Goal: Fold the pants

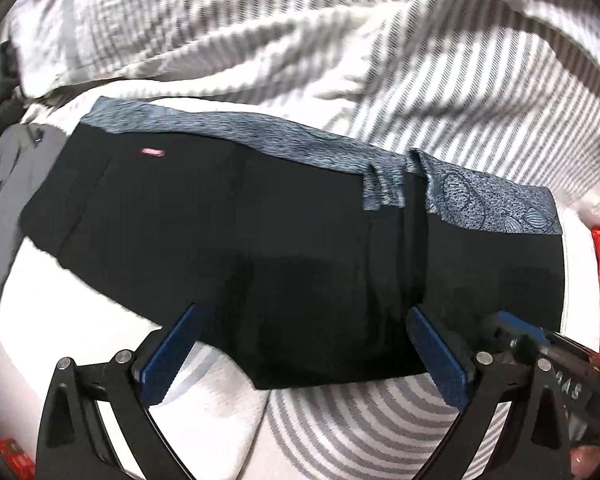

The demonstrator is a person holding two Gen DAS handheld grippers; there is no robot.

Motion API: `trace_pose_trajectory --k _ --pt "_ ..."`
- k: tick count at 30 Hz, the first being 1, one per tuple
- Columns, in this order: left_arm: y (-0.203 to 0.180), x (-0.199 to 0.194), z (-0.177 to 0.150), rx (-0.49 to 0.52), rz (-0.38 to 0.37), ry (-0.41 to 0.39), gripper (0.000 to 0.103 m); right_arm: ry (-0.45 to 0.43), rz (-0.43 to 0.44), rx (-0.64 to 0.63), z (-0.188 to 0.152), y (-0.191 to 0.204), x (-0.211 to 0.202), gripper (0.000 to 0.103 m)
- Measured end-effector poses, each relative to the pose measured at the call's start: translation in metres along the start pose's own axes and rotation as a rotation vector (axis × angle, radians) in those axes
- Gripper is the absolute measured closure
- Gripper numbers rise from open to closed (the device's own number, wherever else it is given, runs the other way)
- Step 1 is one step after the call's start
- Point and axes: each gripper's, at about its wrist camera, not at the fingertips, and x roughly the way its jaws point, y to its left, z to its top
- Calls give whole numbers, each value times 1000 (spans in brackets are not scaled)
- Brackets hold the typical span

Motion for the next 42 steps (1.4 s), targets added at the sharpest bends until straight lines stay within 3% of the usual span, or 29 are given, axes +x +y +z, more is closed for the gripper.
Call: trace_pose_trajectory --k 4,9,15,18,19,22,25,26,34,40,42 --pt "10 -9 -10 -43 34 -12 0 30 56 39 4 -10 0 74" --pt "22 -14 -21 -89 45 -23 0 30 -3 -73 1 3 1 74" --pt "46 3 -19 -73 16 20 0 -20 -31 -22 -1 14 9 69" --pt "65 1 -17 -53 -16 9 0 -42 -61 -15 -1 28 13 53" --pt "71 1 -17 -52 -22 14 0 -44 -77 -23 -1 36 15 42" --pt "98 1 -13 -67 -47 26 0 -26 -188 -89 0 63 28 25" --pt "134 -1 -8 -102 -57 9 0 5 -363 -157 3 91 45 23" --pt "144 -1 -7 -118 -61 6 0 11 -381 -149 4 94 48 22" --pt "227 3 -9 -302 -90 0 0 67 -428 -103 18 106 62 20" --pt "258 6 -6 -372 -105 -19 0 107 -492 -69 31 133 70 19" --pt "269 7 -3 -403 -115 -32 0 94 -470 -81 31 149 65 19"
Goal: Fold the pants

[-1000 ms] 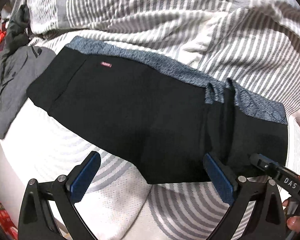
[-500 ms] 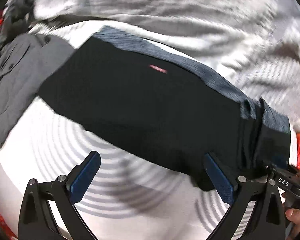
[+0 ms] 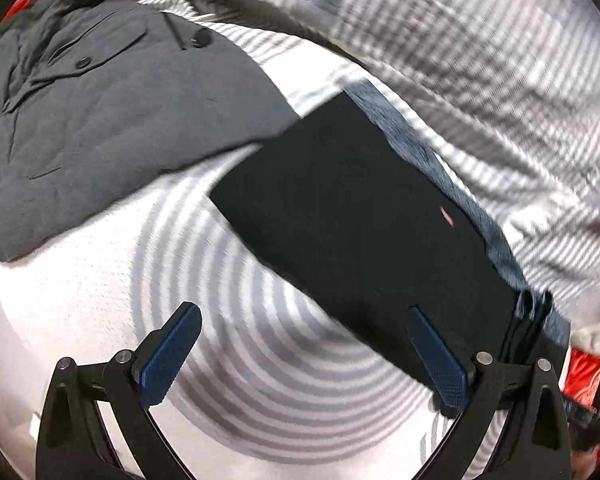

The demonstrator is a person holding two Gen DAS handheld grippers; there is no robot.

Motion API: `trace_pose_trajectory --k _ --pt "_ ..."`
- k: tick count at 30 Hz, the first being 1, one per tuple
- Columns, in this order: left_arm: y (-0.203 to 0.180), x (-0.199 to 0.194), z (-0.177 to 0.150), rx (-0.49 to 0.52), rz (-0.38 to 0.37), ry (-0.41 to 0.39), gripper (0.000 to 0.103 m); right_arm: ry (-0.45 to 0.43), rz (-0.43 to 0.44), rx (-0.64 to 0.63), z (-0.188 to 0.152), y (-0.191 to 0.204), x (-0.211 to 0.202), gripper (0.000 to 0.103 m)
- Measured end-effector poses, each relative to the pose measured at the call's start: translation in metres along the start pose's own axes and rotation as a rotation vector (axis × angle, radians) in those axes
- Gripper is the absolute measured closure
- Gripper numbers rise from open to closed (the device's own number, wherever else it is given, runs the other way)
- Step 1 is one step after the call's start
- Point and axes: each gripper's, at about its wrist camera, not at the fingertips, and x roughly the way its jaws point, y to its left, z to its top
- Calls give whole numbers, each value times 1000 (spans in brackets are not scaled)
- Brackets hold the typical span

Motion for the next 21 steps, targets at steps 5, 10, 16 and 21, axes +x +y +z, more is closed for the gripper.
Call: trace_pose_trajectory --k 5,10,16,21 --pt "22 6 15 -95 -67 -9 0 -25 105 -65 0 46 -15 19" --pt "33 19 22 -172 -174 -1 0 -19 205 -99 3 88 -15 20" --pt "30 40 28 -223 -253 34 0 -28 273 -108 -7 97 -7 21" --pt "23 43 33 -225 -291 28 0 -14 325 -89 -11 86 -11 27"
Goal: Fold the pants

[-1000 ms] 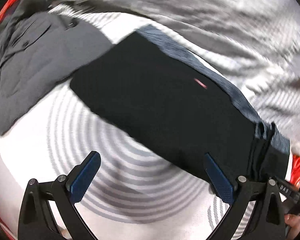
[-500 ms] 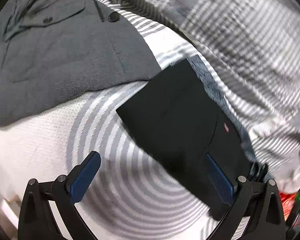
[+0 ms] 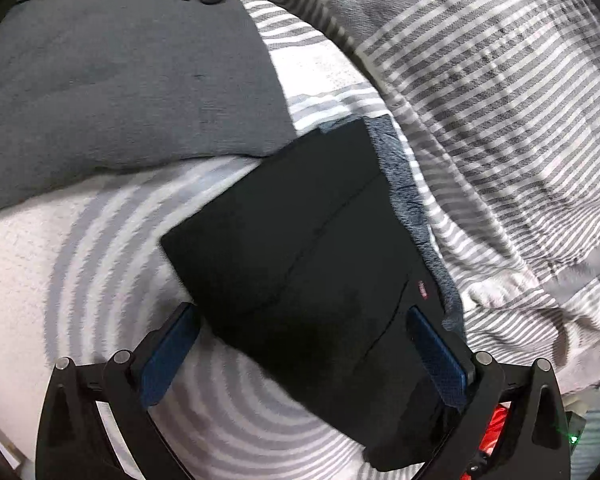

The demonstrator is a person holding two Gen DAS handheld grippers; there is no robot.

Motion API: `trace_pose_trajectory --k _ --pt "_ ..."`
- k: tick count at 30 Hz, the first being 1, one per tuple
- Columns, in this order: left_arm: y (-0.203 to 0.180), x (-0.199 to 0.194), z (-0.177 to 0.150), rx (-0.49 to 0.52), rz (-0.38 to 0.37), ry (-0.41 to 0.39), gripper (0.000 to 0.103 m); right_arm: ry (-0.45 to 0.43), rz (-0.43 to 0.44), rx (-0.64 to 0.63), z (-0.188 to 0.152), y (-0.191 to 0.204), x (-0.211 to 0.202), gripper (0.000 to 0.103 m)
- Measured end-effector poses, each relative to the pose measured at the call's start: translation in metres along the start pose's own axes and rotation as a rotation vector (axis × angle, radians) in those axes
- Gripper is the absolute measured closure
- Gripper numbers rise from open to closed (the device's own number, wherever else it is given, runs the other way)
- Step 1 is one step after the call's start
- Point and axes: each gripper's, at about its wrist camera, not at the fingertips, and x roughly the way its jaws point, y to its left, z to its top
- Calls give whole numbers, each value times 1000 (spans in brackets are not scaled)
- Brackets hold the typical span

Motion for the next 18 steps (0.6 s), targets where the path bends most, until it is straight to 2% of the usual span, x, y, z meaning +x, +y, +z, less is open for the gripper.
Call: trace_pose_trajectory --k 2,4,6,7,8,9,10,11,12,14,18 --pt "-5 3 -1 -8 -29 5 1 3 26 1 3 1 2 34" --pt "-9 5 -2 -7 -15 -5 1 7 44 -1 1 -1 -2 37" --pt "-11 11 -2 -17 2 -5 10 12 64 -1 3 1 -2 40" --pt "-12 11 -2 -18 18 -12 10 14 72 1 4 1 -2 41" --pt "-15 11 -3 -14 25 -21 18 15 81 5 6 1 -2 42" --pt "-17 10 -3 -5 40 -30 36 15 88 8 7 1 -3 42" --pt "-18 11 -3 11 66 -29 47 15 95 11 9 0 -3 43" --pt "-17 12 -3 17 67 -22 67 15 102 14 11 0 -4 45" --pt "-16 12 -3 18 51 -17 68 16 108 15 13 0 -4 47" --pt "-24 10 -5 64 74 -36 70 16 119 11 18 1 -6 49" --pt "-61 1 -18 268 175 -106 71 20 169 -16 37 11 -17 49"
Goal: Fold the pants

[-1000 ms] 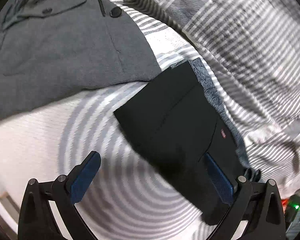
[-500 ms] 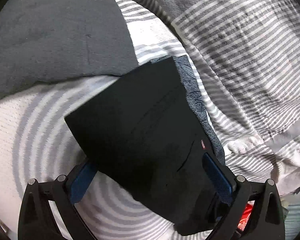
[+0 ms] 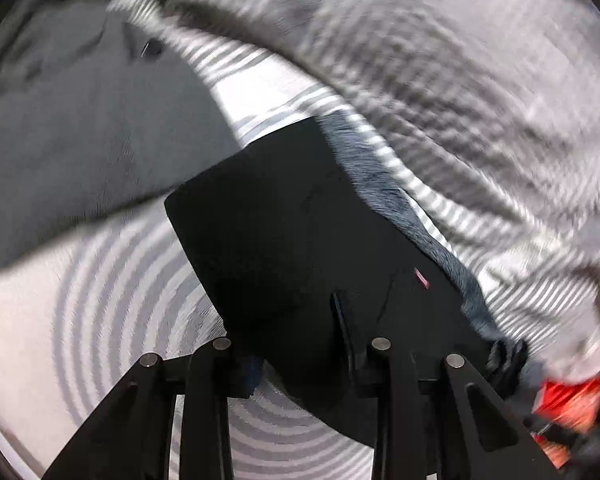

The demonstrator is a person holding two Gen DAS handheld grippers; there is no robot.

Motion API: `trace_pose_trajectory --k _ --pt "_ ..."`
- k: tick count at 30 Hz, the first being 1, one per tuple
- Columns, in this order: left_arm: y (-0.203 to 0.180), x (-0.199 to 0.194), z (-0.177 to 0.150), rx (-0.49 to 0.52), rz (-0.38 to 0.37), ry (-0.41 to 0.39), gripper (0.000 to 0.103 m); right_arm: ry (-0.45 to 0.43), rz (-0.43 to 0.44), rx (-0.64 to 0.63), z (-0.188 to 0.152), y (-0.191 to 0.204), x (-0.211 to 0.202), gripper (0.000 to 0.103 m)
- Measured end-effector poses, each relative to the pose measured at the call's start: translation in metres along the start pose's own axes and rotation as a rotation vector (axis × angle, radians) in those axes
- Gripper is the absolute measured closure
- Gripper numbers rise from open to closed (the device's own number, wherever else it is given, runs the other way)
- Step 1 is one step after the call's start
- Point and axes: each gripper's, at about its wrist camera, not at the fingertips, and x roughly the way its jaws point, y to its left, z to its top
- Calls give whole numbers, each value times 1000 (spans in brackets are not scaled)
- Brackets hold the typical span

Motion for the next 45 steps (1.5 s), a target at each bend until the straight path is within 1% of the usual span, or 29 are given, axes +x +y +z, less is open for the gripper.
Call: trace_pose_trajectory --k 2,6,8,9,11,13,16,19,23,28,30,32,33,35,36,37,38,41,45 --pt "-14 -5 -1 63 27 -26 71 10 28 -26 12 10 -4 49" --pt "-34 -14 -6 195 76 -69 71 36 59 -122 43 43 -10 48" --pt "-41 -18 -9 253 97 -88 71 59 79 -150 59 60 -10 36" --pt "-43 -20 -11 285 108 -98 71 86 95 -156 67 68 -7 33" --pt "-48 -21 -13 326 123 -112 71 142 120 -161 82 84 0 31" --pt "-50 -22 -16 359 134 -124 71 175 125 -184 94 103 6 30" --pt "-52 -21 -17 386 141 -132 71 215 95 -245 111 136 16 26" --pt "-51 -21 -17 398 139 -136 71 307 76 -282 123 165 40 25" --pt "-50 -21 -19 416 134 -142 71 429 41 -340 124 194 77 24" --pt "-51 -23 -20 430 130 -150 71 531 -25 -399 119 216 116 24" --pt "-51 -23 -21 430 129 -151 71 578 -82 -434 115 221 132 24" --pt "-50 -23 -20 424 130 -143 71 602 -144 -449 113 220 144 24" --pt "-49 -23 -20 424 135 -141 71 612 -153 -445 112 219 147 26" --pt "-47 -23 -19 411 125 -131 71 613 -147 -435 112 214 147 44" --pt "-46 -22 -19 407 124 -127 71 613 -132 -428 112 212 146 49" --pt "-46 -22 -19 408 127 -124 71 605 -123 -419 114 210 143 67" --pt "-46 -22 -19 412 127 -124 71 595 -118 -410 115 207 139 77" --pt "-53 -27 -22 439 125 -138 71 546 -90 -418 116 199 123 83" --pt "-66 -38 -26 475 109 -163 71 464 -23 -400 116 182 95 85"
